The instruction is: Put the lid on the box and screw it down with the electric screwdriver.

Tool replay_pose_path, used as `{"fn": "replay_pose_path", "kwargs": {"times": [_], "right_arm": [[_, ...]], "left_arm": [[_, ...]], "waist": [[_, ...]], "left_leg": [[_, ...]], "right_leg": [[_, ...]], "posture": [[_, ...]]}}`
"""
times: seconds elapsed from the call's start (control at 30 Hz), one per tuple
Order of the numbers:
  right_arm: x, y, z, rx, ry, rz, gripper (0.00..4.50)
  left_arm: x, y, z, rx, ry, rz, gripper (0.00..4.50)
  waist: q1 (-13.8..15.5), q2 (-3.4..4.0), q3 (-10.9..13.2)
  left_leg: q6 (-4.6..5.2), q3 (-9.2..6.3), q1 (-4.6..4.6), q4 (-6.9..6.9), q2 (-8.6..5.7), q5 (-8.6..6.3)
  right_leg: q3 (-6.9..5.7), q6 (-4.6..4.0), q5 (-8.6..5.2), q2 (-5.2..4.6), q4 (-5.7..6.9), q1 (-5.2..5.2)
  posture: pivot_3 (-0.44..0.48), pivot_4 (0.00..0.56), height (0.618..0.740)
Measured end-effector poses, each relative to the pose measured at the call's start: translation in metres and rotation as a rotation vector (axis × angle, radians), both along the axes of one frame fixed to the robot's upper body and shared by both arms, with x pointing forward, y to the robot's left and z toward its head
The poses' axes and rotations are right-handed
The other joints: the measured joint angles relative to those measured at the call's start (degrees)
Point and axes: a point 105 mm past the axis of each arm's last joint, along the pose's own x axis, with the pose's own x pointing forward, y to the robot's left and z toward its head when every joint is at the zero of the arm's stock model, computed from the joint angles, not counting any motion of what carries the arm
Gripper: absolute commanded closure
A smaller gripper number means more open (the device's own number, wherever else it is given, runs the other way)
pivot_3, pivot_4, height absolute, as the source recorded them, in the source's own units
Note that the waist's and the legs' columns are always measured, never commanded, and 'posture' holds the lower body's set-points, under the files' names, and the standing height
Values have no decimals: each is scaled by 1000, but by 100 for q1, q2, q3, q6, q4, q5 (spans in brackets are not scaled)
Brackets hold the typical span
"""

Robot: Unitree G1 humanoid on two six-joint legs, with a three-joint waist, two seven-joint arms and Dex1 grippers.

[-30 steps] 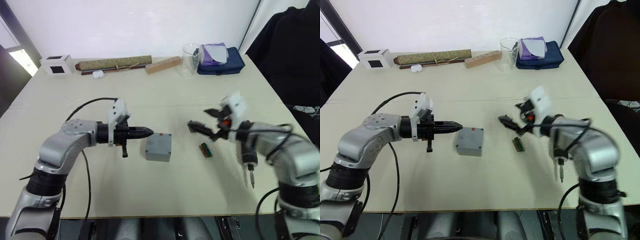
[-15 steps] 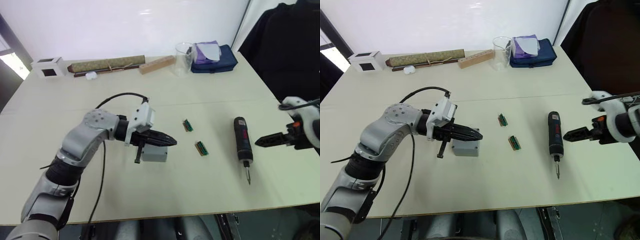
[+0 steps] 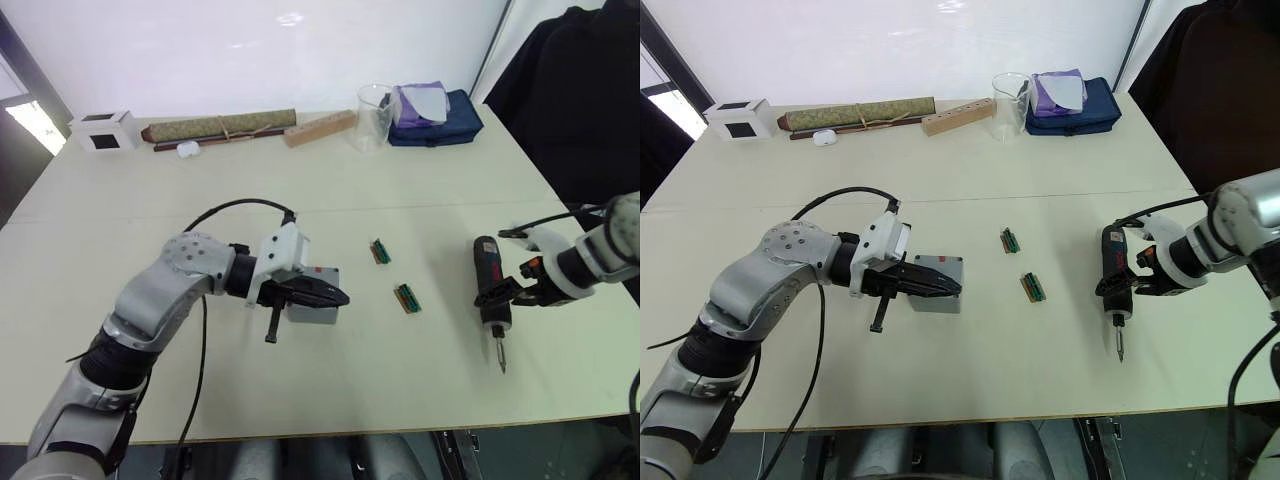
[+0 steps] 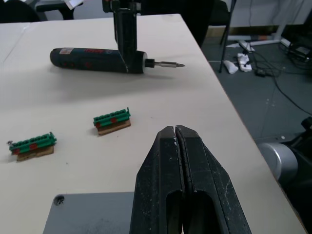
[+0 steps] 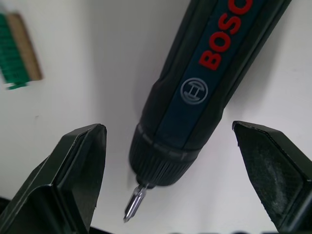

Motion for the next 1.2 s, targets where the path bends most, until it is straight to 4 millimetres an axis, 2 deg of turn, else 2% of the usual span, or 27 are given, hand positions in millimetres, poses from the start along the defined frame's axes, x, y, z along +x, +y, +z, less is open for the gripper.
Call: {"fn": "replay_pose_path", "kwargs": {"times": [0.07, 0.2, 0.23, 0.33, 0.4, 0.67, 0.77, 0.83, 0.87, 0.93, 0.97, 1.07, 1.13, 1.2], "right_arm": [[2, 1, -4, -11, 11, 5, 61], [2, 5, -7, -15, 26, 31, 870], [2, 6, -8, -24, 29, 41, 1311], [3, 8, -9, -36, 37, 62, 2154], [5, 10, -11, -46, 41, 80, 2372], [8, 11, -17, -48, 54, 133, 2373], [21, 12, -18, -19, 35, 91, 2375], [30, 12, -14, 16, -2, 56, 2375], [37, 13, -9, 32, -37, 40, 2375], [52, 16, 18, 113, -161, -6, 2375], [60, 19, 40, 185, -250, -28, 2375], [69, 28, 92, 324, -475, -14, 2375], [70, 36, 110, 394, -609, 26, 2375], [70, 56, 119, 487, -782, 80, 2375]], "left_arm": [[0, 0, -2, -3, 2, 17, 4500], [-1, 1, -4, -8, 16, 49, 4500], [-1, 1, -3, -11, 18, 53, 4500], [-1, 2, -1, -24, 16, 67, 4500], [0, 2, -1, -28, 17, 79, 4500], [1, 3, -6, -29, 36, 115, 4500], [4, 5, -6, -31, 40, 130, 4500], [8, 8, -7, -36, 54, 150, 4500], [10, 11, -7, -42, 61, 161, 4500], [18, 19, -6, -60, 83, 196, 4500], [23, 25, -6, -63, 95, 223, 4500], [35, 39, -6, -69, 117, 280, 4500], [40, 46, -6, -71, 127, 308, 4500], [47, 53, -8, -63, 139, 339, 4500]], "waist": [[-5, 0, 0], [-8, -2, -1], [-8, -2, -2], [-16, -5, -4], [-28, -14, -9], [-42, -71, -43], [-89, -104, -56], [-128, -96, -49], [-141, -79, -37], [-142, -2, 6], [-133, 19, 7], [-79, 19, 6], [-43, 18, 5], [-30, 16, 4]], "left_leg": [[0, -2, 1, -1, 0, 0], [0, -6, 1, 0, 1, 0], [0, -7, 1, 1, 1, 0], [0, -9, 3, 0, 1, 0], [0, -13, 3, 0, 3, 0], [0, -19, 15, 0, 4, 0], [0, -9, 45, 0, 6, 0], [0, 7, 65, -1, 5, 0], [0, 11, 65, -1, 5, 0], [-1, 17, 56, -3, 0, 0], [-1, 17, 37, -12, -1, 0], [0, -10, 8, -17, 5, 1], [0, -20, -6, -22, 6, 0], [0, -16, -12, -18, 4, 0]], "right_leg": [[0, 0, 0, 1, 1, 0], [-4, 0, 1, 2, 1, 1], [-4, 0, 1, 2, 1, 1], [-6, 0, 1, 3, 1, 2], [-8, 0, 1, 5, 1, 3], [-14, -1, 1, 6, 1, 18], [-8, -11, 8, 7, 1, 42], [2, -17, 12, 3, 1, 55], [5, -18, 15, 3, 1, 54], [13, -6, 22, 0, 2, 42], [14, 4, 26, 3, 6, 16], [-3, -16, 11, 13, 25, -15], [-12, -19, 5, 12, 24, -23], [-10, -19, 5, 7, 32, -30]], "posture": [[0, 150, 740], [0, 150, 740], [0, 150, 740], [0, 150, 740], [0, 150, 740], [0, 150, 740], [0, 150, 740], [0, 150, 740], [0, 150, 740], [0, 150, 740], [0, 150, 740], [0, 150, 740], [0, 150, 740], [0, 150, 740]]}}
